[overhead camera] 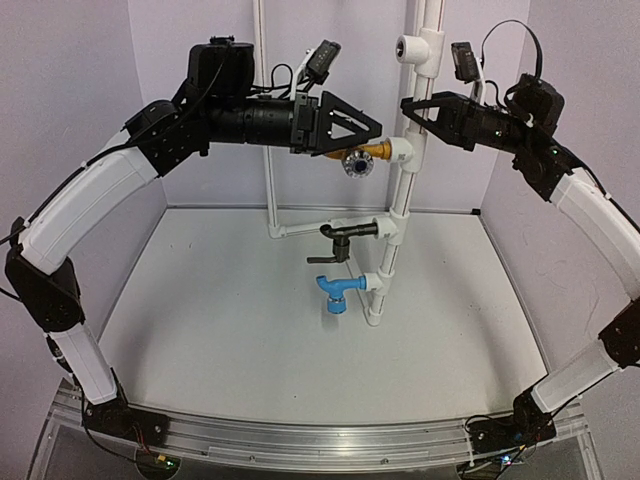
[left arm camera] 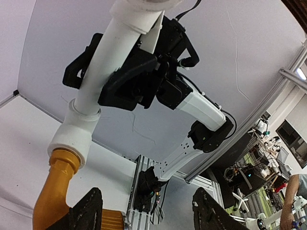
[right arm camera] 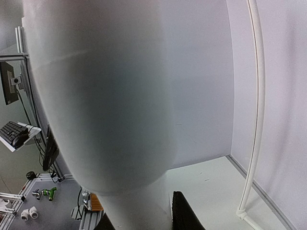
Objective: Install the water faucets
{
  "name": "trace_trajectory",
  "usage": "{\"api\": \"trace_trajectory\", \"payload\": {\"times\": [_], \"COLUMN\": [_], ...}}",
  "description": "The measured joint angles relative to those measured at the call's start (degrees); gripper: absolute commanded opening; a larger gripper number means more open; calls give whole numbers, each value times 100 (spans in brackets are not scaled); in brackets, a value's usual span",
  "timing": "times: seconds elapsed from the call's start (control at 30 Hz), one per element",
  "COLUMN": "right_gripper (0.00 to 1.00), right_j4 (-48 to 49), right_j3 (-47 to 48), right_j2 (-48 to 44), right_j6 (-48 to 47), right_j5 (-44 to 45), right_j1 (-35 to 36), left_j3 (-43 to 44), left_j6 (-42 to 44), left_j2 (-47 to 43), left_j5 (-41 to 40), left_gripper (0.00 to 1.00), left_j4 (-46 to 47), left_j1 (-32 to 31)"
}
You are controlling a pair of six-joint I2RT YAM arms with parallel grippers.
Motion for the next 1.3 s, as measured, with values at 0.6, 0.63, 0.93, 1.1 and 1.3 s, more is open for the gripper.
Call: {"api": "trace_trajectory", "payload": {"times": [0.6,0.63,0.93,1.1,1.3], "right_gripper": [2,2,2,3,4], "right_j4": [-1,-1,-3,-3,-5], "right_j3": [0,0,-2,-2,-2], "right_j2": [2,1,-2,-2,-2], "right_j6": [-4,-4,-7,-7,-11], "right_j5": [17,17,2,0,-9], "right_j1": [0,-1,-2,-2,0], "left_j3": [-1147,-1270,-2866,-3202,-3201], "left_j6": [702,728,209,-261,-490], "left_j2": [-696,-785,-1290,-1360,-1351], "left_j5": [-1158,-1218,-1836,-2084,-1709], "left_gripper": [59,59,84,91,100], "left_j4": [-185,-143,287,584,1334], "left_j1": [-247,-252,-198,-203,-203]}}
